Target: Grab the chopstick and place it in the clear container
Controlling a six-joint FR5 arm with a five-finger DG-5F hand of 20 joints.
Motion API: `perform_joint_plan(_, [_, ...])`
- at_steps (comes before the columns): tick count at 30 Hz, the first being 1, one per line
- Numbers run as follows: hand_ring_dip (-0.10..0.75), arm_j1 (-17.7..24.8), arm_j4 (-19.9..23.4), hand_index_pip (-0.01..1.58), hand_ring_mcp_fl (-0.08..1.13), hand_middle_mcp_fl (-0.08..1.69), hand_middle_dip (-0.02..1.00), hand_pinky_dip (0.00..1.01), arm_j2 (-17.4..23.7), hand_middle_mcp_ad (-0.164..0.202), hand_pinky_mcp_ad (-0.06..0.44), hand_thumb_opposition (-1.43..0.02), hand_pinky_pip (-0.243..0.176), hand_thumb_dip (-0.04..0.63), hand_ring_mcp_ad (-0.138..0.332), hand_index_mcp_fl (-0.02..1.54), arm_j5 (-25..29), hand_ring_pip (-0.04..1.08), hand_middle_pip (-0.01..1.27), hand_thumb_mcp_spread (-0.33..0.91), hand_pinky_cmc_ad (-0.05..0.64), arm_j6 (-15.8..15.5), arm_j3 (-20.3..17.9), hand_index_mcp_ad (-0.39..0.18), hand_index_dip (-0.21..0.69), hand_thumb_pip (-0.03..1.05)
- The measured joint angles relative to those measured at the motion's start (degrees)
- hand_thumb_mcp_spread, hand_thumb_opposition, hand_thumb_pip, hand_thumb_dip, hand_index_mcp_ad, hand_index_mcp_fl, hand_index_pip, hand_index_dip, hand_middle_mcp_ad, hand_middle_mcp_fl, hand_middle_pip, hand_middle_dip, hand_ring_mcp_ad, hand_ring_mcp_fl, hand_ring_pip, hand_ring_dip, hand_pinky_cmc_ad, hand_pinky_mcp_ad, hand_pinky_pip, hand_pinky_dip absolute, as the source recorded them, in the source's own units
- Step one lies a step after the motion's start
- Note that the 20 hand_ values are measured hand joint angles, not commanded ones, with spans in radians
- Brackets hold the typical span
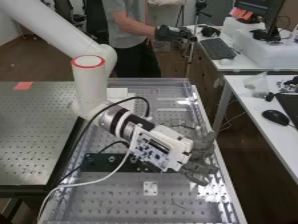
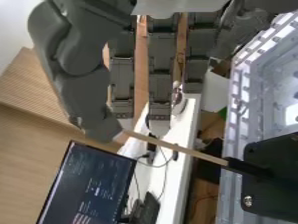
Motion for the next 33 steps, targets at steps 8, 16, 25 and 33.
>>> perform_joint_plan(8, [0.332,0.0,-1.9,0.81,0.36,0.77,0.71,0.14,-0.5,0.058,0.077,-0.82,-0.084,0.339,0.133,0.51,-1.0,0.09,0.21,0.60,0.281,-0.7,1.2,-0.162,0.194,0.51])
perform_joint_plan(16, [0.332,0.0,-2.1,0.77,0.38,0.77,0.71,0.14,-0.6,0.061,0.079,-0.82,-0.084,0.333,0.120,0.52,-0.3,0.09,0.24,0.60,0.298,-1.0,1.3,-0.171,0.204,0.51])
perform_joint_plan(25, [0.365,-0.5,-2.7,0.76,0.41,0.85,0.71,0.14,-1.1,0.058,0.066,-0.82,-0.082,0.326,0.122,0.64,-0.1,0.10,0.28,0.63,0.337,-1.9,2.0,-0.173,0.206,0.46])
perform_joint_plan(33, [0.375,-0.6,-3.2,0.74,0.44,0.87,0.71,0.14,-1.3,0.061,0.068,-0.83,-0.065,0.326,0.124,0.68,-0.9,0.11,0.28,0.63,0.332,-1.8,2.6,-0.183,0.206,0.43])
